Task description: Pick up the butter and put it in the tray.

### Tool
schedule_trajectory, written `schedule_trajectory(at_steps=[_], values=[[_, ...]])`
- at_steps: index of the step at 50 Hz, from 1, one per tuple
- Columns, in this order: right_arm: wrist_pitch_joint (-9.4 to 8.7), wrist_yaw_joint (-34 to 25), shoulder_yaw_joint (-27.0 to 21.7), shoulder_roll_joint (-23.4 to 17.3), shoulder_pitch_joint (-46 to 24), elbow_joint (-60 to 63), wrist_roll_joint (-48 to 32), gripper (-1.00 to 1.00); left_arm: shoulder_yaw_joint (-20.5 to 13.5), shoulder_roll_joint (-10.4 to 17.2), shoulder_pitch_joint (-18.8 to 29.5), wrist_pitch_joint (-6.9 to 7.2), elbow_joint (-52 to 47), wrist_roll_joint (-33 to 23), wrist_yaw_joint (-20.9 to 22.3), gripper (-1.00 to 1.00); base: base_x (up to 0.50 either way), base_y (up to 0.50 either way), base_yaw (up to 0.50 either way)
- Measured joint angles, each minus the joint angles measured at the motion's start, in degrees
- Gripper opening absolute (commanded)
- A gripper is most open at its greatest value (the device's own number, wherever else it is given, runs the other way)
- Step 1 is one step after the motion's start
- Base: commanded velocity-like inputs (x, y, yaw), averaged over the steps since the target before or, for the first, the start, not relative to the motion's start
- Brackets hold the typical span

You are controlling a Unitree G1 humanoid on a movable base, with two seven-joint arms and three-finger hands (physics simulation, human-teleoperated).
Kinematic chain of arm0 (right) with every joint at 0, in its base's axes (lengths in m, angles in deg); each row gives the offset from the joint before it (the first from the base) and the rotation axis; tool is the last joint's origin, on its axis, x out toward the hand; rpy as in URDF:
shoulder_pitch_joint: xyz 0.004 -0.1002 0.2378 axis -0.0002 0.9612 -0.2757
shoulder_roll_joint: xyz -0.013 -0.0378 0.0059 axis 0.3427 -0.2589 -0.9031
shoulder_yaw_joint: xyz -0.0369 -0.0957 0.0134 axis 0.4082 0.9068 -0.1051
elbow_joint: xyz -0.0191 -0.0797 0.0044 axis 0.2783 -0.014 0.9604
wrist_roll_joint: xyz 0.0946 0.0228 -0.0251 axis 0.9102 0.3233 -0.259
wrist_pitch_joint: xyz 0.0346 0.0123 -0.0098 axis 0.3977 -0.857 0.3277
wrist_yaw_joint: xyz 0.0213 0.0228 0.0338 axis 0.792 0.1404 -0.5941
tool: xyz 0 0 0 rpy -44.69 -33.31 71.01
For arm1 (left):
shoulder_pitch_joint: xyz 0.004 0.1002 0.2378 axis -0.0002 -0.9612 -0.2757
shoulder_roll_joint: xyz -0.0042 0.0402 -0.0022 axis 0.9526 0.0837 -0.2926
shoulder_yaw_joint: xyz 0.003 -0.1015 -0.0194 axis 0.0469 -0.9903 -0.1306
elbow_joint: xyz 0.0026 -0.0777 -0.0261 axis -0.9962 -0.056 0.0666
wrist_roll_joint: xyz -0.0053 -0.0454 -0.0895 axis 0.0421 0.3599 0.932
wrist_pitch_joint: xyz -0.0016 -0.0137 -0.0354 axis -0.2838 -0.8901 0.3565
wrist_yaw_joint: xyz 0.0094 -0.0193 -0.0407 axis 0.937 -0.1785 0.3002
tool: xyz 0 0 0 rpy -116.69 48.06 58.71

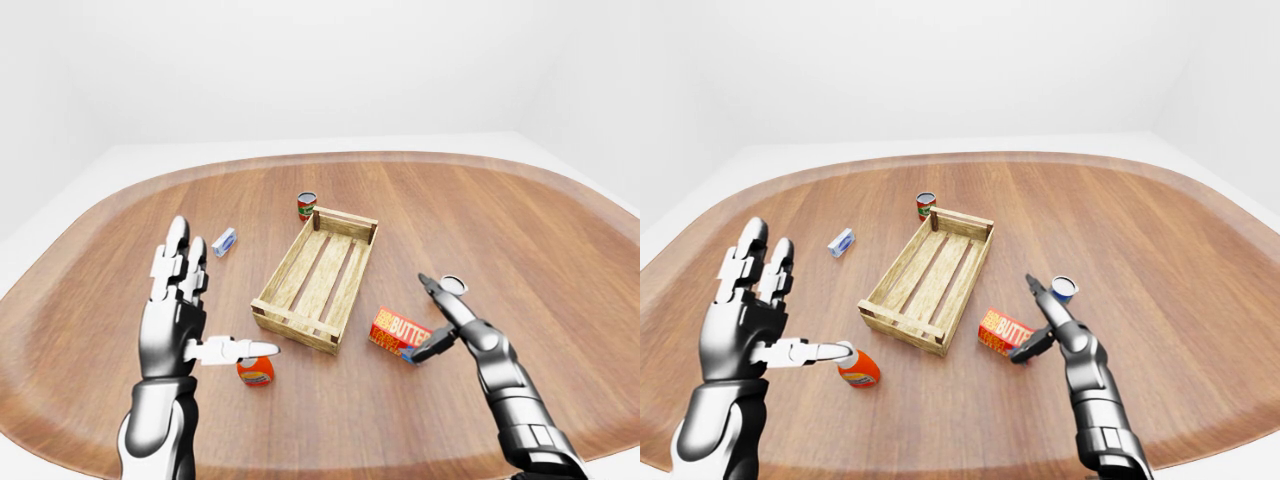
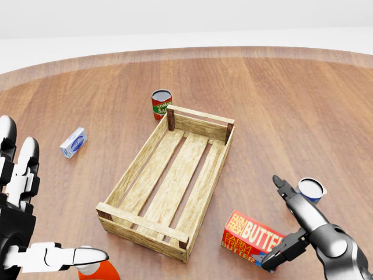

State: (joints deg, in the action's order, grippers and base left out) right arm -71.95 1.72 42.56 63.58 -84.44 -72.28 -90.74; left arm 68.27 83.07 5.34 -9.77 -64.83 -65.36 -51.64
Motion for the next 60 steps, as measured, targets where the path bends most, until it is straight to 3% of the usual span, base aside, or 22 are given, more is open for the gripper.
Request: schedule_trajectory(at_steps=[53,55,56,60], values=[[0.00,5.00,3.55,0.46,-7.33,-23.31,2.81,1.00,-0.46,0.06,0.33,0.00,-0.13,0.38,-0.01,1.00,0.00,0.00,0.00],[0.00,4.99,3.62,0.44,-7.46,-23.91,2.83,-0.06,-0.46,0.06,0.35,0.00,-0.07,0.38,-0.01,1.00,0.00,0.00,0.00],[0.00,5.02,3.63,0.43,-7.53,-24.13,2.78,-1.00,-0.47,0.06,0.36,0.00,-0.06,0.39,-0.02,1.00,0.00,0.00,0.00],[0.00,4.96,3.53,0.29,-7.69,-24.59,2.40,-1.00,-0.45,0.06,0.38,0.00,0.02,0.39,-0.05,1.00,0.00,0.00,0.00]])
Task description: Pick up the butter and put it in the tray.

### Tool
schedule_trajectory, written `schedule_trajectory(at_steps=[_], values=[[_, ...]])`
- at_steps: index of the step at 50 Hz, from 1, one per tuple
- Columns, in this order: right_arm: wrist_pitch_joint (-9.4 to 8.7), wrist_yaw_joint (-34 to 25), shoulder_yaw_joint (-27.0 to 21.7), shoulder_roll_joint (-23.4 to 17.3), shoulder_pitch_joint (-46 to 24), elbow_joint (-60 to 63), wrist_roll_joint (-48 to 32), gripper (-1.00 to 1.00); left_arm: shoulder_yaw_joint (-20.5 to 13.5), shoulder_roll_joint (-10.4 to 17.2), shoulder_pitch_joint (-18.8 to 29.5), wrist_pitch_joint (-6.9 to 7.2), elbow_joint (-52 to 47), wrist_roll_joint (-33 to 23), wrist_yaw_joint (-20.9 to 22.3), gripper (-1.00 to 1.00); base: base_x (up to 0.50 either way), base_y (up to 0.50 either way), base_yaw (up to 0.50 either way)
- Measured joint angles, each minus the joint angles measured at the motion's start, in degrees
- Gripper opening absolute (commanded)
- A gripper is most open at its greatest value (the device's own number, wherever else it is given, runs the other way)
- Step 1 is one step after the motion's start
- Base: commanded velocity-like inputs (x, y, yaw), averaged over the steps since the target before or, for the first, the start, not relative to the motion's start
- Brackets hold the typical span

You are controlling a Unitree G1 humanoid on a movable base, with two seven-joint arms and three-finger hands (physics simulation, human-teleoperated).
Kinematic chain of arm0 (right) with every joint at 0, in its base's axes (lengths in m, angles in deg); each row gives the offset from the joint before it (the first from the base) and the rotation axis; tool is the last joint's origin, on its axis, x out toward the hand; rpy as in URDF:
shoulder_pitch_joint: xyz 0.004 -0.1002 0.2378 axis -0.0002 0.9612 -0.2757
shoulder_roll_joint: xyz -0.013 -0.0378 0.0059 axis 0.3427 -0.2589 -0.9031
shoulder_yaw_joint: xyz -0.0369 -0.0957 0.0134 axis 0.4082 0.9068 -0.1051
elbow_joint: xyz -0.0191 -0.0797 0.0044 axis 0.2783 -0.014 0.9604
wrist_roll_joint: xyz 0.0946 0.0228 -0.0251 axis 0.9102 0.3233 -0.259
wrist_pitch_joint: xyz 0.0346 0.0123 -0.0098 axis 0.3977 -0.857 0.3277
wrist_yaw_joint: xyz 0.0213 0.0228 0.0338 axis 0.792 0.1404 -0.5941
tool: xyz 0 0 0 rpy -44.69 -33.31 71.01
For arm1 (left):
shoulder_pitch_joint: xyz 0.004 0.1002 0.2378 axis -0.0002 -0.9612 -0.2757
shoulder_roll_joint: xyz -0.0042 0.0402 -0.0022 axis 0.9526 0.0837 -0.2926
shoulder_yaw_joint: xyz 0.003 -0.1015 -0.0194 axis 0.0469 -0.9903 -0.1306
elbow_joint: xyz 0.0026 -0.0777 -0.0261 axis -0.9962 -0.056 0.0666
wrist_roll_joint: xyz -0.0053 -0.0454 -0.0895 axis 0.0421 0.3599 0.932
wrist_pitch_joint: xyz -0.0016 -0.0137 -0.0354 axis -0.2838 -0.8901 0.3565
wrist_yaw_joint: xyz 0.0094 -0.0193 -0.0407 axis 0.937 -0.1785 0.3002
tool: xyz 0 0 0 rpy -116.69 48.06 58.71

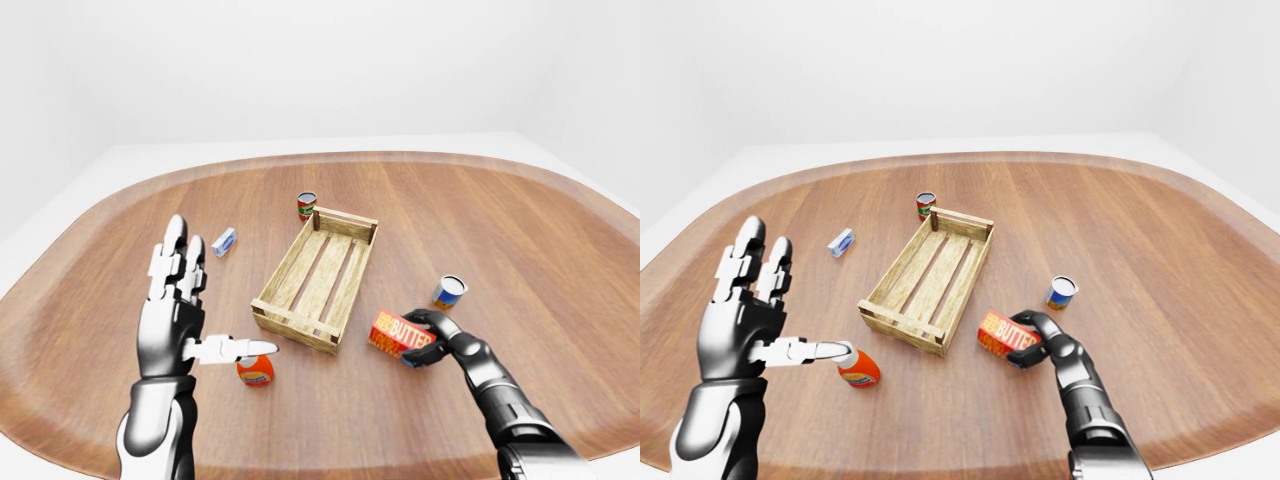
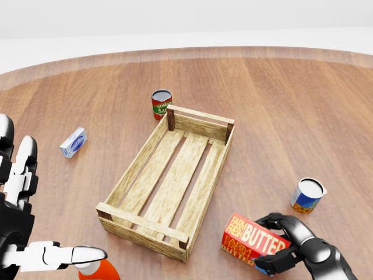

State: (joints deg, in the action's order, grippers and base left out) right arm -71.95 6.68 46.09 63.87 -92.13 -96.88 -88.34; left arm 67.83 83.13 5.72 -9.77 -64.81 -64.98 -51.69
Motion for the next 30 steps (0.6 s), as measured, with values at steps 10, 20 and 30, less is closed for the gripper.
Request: schedule_trajectory(at_steps=[10,20,30], values=[[0.00,-1.27,0.23,0.06,0.46,0.12,0.01,-1.00,0.14,0.00,-0.05,0.00,-0.03,-0.08,-0.07,1.00,0.00,0.00,0.00],[0.01,-1.21,0.26,0.09,0.42,0.05,-0.16,-1.00,0.09,-0.01,-0.10,0.00,-0.37,-0.05,-0.09,1.00,0.00,0.00,0.00],[0.00,-2.66,0.94,0.22,2.80,5.31,-1.81,-1.00,0.02,-0.01,-0.04,0.00,-0.36,-0.01,-0.08,1.00,0.00,0.00,0.00]])
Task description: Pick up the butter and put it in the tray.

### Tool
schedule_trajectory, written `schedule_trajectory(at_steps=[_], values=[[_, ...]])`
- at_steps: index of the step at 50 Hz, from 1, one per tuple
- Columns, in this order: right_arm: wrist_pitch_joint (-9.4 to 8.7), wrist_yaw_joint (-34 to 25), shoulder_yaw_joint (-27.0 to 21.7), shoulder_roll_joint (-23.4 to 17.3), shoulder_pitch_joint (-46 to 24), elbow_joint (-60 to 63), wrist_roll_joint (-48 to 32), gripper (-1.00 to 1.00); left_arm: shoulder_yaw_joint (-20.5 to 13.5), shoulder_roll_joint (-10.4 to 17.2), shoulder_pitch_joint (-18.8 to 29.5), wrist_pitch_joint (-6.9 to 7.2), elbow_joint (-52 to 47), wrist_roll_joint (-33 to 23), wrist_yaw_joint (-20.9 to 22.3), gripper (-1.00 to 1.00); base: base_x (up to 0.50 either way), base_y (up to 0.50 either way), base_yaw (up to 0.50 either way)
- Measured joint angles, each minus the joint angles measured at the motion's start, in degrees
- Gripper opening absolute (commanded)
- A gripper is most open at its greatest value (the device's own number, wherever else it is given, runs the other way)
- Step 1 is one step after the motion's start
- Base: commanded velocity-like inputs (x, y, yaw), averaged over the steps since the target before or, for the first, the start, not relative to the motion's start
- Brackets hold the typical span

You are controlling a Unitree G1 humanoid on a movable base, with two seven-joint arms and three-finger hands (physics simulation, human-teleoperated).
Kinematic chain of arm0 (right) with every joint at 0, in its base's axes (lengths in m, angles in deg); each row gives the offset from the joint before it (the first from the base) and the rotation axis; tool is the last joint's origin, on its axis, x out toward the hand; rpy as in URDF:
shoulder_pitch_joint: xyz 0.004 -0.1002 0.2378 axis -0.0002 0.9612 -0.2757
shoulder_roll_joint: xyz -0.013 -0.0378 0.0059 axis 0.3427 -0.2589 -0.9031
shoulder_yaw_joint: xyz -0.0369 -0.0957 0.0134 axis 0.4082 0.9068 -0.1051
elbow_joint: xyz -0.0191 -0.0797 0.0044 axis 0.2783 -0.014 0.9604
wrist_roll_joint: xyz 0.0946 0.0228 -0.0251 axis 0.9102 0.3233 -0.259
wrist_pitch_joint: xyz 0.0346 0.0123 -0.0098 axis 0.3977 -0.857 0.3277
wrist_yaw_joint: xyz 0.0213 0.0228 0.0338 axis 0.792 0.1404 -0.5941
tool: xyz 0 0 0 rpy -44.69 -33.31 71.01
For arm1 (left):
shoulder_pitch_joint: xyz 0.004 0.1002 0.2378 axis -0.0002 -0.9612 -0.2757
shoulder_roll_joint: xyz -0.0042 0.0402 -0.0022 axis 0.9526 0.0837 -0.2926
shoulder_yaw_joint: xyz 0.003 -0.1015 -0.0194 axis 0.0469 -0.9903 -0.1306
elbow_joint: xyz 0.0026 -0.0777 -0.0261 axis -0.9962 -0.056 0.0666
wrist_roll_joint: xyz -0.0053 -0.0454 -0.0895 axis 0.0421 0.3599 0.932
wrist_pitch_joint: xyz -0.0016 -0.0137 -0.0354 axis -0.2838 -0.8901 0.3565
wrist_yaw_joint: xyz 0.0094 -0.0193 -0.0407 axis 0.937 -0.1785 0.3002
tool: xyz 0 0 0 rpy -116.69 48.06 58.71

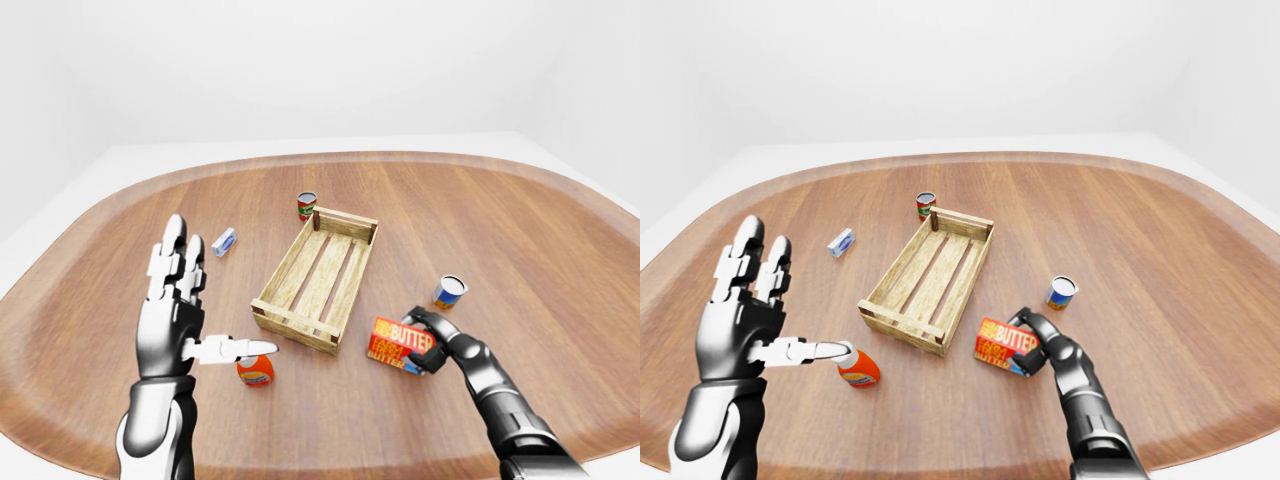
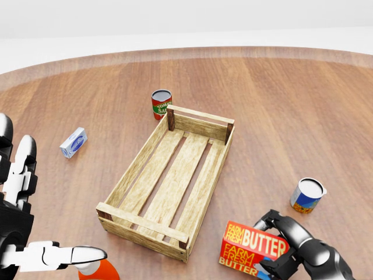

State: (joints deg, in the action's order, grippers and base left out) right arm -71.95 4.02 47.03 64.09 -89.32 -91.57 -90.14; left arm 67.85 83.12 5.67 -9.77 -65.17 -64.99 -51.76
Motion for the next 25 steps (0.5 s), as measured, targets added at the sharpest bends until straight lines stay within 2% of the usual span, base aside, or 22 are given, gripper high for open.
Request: schedule_trajectory(at_steps=[25], values=[[0.00,-10.23,-1.41,0.24,6.95,24.49,-8.36,-1.00,0.03,0.03,0.12,0.00,0.47,-0.05,-0.06,1.00,0.00,0.00,0.00]])
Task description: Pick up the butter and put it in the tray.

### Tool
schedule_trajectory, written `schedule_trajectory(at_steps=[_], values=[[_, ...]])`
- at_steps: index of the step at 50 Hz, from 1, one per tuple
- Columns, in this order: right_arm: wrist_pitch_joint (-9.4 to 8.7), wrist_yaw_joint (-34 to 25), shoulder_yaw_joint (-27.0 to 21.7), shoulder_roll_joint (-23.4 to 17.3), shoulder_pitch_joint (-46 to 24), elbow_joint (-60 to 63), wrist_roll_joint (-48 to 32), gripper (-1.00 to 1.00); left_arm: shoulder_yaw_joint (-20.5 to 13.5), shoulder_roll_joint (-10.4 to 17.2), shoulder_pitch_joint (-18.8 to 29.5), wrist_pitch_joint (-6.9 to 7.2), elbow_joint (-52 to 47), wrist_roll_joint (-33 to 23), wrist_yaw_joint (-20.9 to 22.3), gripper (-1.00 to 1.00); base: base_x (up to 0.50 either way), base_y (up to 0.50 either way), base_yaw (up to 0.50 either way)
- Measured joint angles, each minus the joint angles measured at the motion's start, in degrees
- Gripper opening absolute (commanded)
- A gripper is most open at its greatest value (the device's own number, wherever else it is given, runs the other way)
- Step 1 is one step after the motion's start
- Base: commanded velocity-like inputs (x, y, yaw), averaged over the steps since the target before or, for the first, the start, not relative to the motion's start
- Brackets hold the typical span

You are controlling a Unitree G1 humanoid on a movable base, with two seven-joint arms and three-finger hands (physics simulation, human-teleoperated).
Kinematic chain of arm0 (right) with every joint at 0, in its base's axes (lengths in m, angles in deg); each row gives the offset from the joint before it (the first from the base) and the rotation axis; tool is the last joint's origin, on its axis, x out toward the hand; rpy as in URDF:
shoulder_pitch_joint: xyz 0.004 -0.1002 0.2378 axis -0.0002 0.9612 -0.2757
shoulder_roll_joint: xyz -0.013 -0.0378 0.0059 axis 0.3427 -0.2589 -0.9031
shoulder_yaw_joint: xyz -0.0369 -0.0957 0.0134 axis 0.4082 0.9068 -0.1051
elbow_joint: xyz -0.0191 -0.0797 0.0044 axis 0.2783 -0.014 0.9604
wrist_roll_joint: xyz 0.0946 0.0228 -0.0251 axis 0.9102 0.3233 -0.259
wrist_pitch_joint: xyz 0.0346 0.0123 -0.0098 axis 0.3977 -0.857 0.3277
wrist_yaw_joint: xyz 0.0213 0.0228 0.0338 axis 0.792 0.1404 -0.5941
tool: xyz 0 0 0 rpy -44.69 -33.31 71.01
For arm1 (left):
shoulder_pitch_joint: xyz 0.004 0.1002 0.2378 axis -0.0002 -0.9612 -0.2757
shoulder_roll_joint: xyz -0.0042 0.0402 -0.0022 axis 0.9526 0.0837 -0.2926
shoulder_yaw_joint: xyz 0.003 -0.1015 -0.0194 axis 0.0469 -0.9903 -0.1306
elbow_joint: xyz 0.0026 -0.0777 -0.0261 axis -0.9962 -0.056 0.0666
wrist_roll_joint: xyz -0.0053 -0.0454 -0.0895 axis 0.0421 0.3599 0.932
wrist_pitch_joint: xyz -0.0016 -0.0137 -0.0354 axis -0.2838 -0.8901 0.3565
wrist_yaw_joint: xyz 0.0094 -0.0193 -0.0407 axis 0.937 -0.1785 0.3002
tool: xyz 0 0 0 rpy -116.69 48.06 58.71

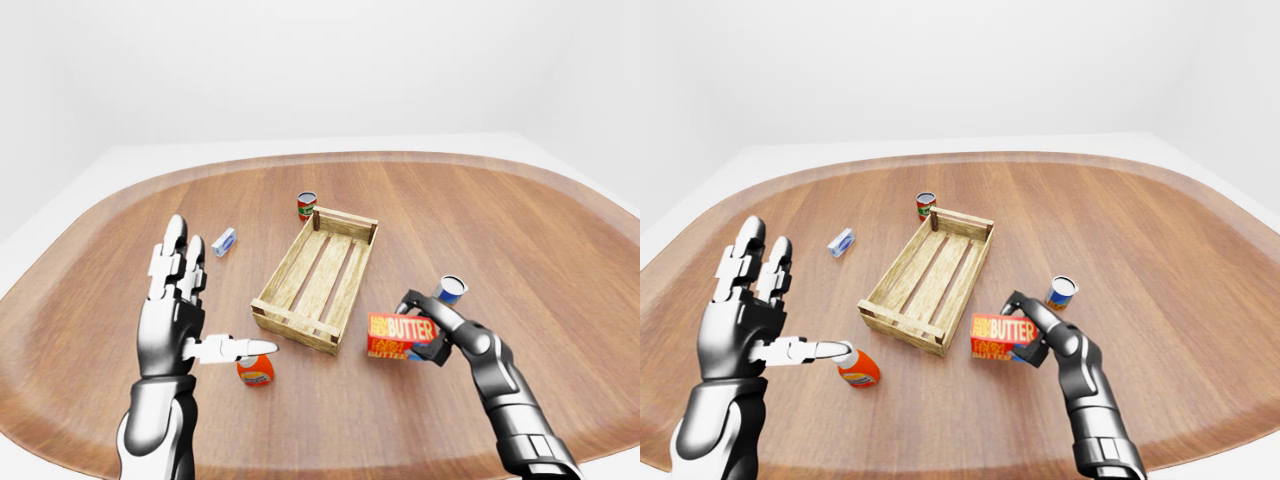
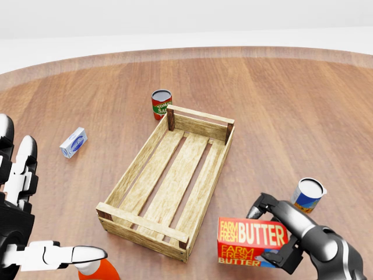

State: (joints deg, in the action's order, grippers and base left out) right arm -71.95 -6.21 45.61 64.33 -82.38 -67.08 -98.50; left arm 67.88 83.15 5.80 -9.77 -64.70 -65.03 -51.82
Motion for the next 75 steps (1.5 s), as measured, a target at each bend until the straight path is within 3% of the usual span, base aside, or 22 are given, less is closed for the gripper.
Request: schedule_trajectory(at_steps=[22,37,51,61,75], values=[[0.00,-7.58,-4.21,-1.23,2.35,15.94,-2.86,-1.00,-0.11,0.04,0.14,0.00,-0.07,0.12,-0.14,1.00,0.00,0.00,0.00],[0.00,-6.88,-8.23,-1.84,1.90,23.01,2.35,-1.00,-0.45,0.11,0.37,0.00,0.17,0.27,-0.19,1.00,0.00,0.00,0.00],[0.00,-1.01,-9.98,-1.83,-0.08,23.05,9.45,-1.00,-0.59,0.12,0.37,0.00,0.13,0.30,-0.17,1.00,0.00,0.00,0.00],[0.00,5.37,-8.52,-1.23,-4.11,17.84,14.81,-1.00,-0.64,0.11,0.38,0.00,0.09,0.29,-0.21,1.00,0.00,0.00,0.00],[0.00,16.55,-3.92,1.64,-14.56,-3.85,20.38,-1.00,-0.86,0.19,0.67,0.00,0.39,0.38,-0.29,1.00,0.00,0.00,0.00]])
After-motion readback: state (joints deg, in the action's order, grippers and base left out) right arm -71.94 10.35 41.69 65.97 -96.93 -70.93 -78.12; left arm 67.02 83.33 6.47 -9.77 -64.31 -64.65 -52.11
